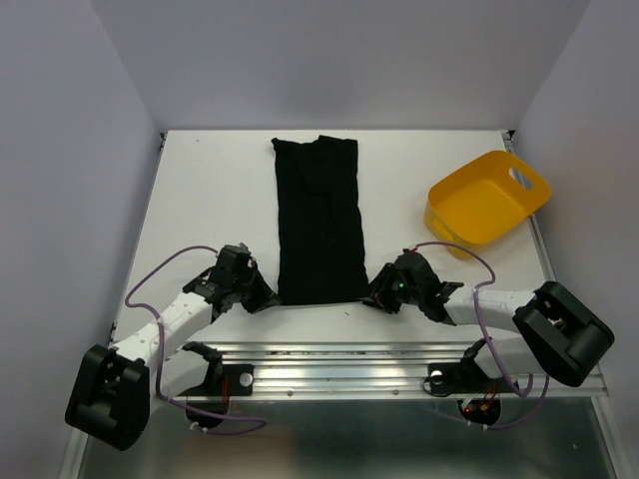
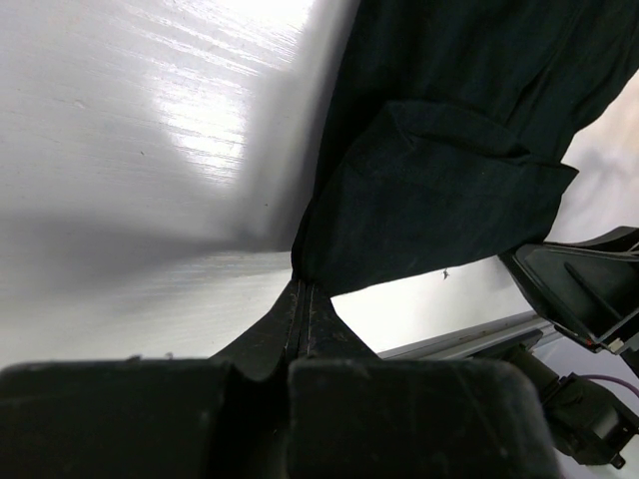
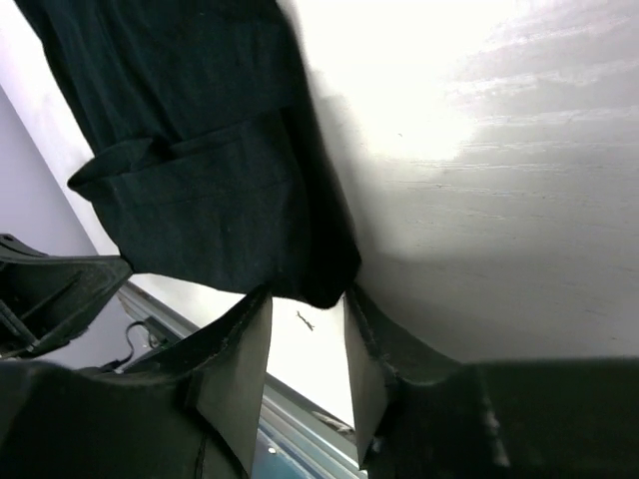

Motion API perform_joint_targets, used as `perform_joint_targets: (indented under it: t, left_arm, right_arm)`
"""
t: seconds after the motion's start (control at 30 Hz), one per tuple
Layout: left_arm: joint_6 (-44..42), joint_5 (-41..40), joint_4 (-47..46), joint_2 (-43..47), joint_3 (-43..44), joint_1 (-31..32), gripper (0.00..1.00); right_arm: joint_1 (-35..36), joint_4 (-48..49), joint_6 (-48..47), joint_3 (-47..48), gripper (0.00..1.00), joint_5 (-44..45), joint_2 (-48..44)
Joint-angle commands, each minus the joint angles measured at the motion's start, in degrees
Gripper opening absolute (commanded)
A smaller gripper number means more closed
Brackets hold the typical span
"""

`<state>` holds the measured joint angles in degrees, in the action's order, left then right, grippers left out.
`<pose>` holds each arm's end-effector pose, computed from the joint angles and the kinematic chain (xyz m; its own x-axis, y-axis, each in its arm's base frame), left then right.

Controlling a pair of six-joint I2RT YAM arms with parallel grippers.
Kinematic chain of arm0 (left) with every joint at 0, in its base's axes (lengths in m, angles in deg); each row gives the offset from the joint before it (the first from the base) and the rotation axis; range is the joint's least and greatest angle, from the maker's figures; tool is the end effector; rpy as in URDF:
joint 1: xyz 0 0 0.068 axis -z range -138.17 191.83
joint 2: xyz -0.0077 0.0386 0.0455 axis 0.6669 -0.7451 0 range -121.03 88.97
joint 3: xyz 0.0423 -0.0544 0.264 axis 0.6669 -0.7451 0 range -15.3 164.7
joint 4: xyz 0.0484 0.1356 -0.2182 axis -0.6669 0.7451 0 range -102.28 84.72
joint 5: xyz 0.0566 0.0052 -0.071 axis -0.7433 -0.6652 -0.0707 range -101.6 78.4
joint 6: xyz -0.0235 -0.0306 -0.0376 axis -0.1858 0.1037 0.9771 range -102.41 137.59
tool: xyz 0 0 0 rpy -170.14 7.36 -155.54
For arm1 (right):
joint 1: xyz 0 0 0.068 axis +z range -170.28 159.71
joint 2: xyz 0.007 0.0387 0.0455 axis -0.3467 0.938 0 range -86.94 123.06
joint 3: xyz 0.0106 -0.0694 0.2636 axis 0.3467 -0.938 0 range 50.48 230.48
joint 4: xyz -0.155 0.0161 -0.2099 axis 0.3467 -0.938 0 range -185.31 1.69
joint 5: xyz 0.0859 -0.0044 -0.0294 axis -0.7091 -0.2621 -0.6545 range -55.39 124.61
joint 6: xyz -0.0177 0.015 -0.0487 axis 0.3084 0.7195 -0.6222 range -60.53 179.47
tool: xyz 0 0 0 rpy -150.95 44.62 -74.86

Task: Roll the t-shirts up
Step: Roll the T-shirt to the center of the board.

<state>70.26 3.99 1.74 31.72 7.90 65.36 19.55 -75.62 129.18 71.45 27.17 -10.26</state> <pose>0.1669 -0.0830 0.1676 -0.8503 -0.4650 -0.2463 -0.2092 0.7282 -0.6526 0.1711 0.1487 0.1272 -0.8456 0.5058 -0.1707 0.2459 0.6529 0.7164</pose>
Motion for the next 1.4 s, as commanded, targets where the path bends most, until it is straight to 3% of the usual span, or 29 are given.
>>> perform_joint_targets:
  t: [0.0,0.13,0.23,0.5,0.83,1.37]
  left_arm:
    - [0.0,-0.6,0.8,0.7,-0.3,0.1,0.00]
    - [-0.1,-0.5,0.6,0.7,-0.3,0.1,0.00]
    - [-0.1,-0.4,0.6,0.5,-0.3,0.1,0.00]
    - [0.2,-0.4,1.0,0.8,0.0,0.0,0.00]
    - [2.9,-1.5,4.7,1.4,3.0,-0.3,0.00]
    - [5.9,-0.5,6.4,-1.1,8.1,-3.0,0.00]
  right_arm:
    - [0.2,-0.9,1.1,-0.6,0.43,4.6,-3.1]
    - [0.2,-1.4,2.4,-1.3,0.43,5.6,-3.9]
    - [0.2,-0.5,2.7,-1.5,0.38,5.4,-3.3]
    - [0.2,-0.6,2.0,-0.8,0.01,5.0,-3.4]
    - [0.2,-10.1,-0.4,4.6,0.01,7.2,-6.1]
    - [0.2,-14.2,-3.0,9.7,0.01,11.1,-5.1]
